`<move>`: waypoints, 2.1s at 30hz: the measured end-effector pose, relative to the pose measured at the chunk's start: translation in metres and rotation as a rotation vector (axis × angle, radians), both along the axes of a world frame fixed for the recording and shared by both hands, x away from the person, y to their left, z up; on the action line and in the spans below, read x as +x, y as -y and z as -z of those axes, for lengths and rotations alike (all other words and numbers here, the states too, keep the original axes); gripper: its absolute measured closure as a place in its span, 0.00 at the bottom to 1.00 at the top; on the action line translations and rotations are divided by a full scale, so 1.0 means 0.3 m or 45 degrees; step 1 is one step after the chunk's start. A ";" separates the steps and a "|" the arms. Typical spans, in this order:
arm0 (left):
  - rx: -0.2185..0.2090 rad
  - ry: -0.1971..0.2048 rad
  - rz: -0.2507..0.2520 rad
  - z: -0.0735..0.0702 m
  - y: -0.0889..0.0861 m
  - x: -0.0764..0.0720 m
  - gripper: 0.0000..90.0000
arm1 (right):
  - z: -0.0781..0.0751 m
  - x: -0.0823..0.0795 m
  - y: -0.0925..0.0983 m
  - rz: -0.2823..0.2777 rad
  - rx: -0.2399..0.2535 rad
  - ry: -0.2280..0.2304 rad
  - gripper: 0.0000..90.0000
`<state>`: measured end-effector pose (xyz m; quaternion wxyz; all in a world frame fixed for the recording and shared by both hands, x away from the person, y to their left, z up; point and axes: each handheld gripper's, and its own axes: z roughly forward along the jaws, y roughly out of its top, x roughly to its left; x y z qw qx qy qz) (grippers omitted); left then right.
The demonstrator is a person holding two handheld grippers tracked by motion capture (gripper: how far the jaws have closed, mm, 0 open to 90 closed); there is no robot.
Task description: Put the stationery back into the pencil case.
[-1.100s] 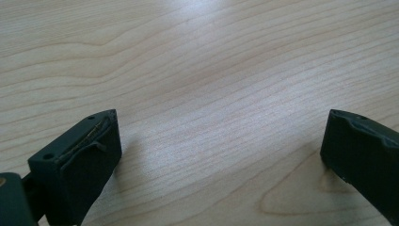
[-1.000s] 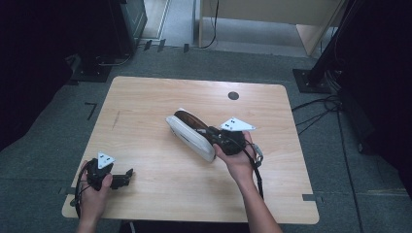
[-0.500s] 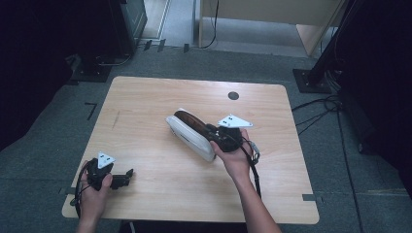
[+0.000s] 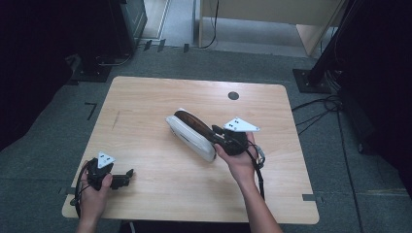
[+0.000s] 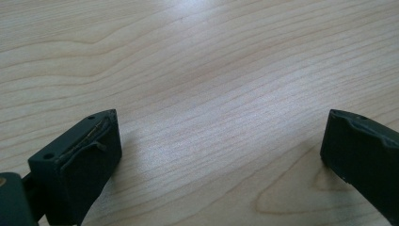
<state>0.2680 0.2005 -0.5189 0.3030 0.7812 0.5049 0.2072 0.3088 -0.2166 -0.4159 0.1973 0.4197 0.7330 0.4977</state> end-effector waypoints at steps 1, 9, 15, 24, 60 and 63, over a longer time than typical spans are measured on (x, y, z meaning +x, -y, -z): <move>0.000 0.000 0.000 0.000 0.000 0.000 0.00 | 0.001 -0.004 0.005 0.008 -0.003 -0.002 0.69; -0.004 0.001 -0.001 0.000 0.001 0.000 0.00 | -0.001 -0.038 0.044 0.077 -0.025 -0.012 0.33; 0.000 -0.003 0.006 0.000 0.000 0.000 0.00 | -0.001 -0.061 0.088 0.158 -0.053 -0.042 0.06; 0.001 -0.003 0.007 0.000 0.000 0.000 0.00 | 0.029 -0.107 0.186 0.234 -0.069 -0.076 0.00; 0.000 -0.004 0.008 0.000 0.000 0.000 0.00 | 0.196 -0.240 0.456 0.437 -0.096 -0.219 0.00; 0.000 -0.004 0.008 0.000 0.000 0.000 0.00 | 0.216 -0.251 0.476 0.467 -0.089 -0.235 0.00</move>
